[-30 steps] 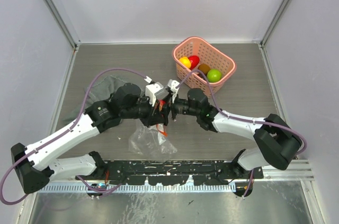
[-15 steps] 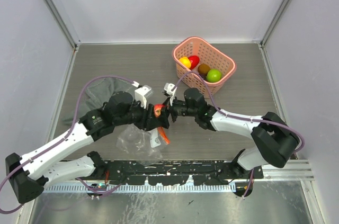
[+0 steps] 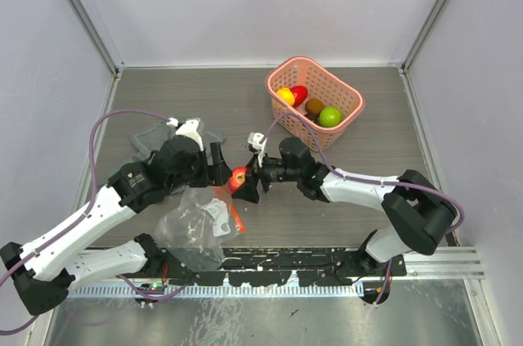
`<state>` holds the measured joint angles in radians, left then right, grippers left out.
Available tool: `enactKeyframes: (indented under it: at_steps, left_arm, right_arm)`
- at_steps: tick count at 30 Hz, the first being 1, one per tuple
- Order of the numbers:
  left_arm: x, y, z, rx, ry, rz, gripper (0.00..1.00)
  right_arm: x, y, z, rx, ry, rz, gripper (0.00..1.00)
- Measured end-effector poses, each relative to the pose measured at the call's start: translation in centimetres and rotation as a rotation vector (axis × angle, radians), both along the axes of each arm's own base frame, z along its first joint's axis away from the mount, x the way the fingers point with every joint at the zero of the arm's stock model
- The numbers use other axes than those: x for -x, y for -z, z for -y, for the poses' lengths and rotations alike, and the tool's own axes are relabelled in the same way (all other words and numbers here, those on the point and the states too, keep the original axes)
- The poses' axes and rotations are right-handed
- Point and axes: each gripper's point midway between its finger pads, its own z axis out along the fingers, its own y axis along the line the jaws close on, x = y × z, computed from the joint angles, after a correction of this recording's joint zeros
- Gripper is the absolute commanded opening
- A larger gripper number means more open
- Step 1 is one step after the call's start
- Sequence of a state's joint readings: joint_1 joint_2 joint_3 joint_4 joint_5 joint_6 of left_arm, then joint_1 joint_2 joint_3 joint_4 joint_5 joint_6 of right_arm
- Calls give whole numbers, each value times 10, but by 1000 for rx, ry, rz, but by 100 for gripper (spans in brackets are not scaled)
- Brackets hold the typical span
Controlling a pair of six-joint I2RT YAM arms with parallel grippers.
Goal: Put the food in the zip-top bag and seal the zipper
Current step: Place the fake fruit in the bin.
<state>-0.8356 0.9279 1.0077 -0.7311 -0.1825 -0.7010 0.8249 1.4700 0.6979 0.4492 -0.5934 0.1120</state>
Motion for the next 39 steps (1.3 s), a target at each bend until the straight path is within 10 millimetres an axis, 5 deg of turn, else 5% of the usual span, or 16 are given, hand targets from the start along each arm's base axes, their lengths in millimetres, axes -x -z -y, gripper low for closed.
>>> enactKeyframes:
  at_steps: [7, 12, 20, 26, 30, 39]
  left_arm:
    - [2, 31, -25, -81, -144, -105, 81]
    - [-1, 43, -42, -154, -214, -138, 83]
    - [-8, 53, -54, -192, -269, -169, 85]
    - [-12, 61, -60, -200, -293, -202, 86]
    - [-12, 68, -63, -205, -304, -220, 87]
    - [-11, 82, -68, -207, -314, -252, 87]
  right_arm:
    - [-7, 2, -4, 6, 37, -5, 23]
    - [-28, -1, 14, 53, 164, 24, 23]
    - [-122, -85, 76, 42, 516, 165, 26]
    - [-180, -108, 142, 103, 773, 175, 28]
    - [-214, -98, 182, 167, 917, 129, 32]
    - [-257, -26, 235, 330, 1083, -85, 45]
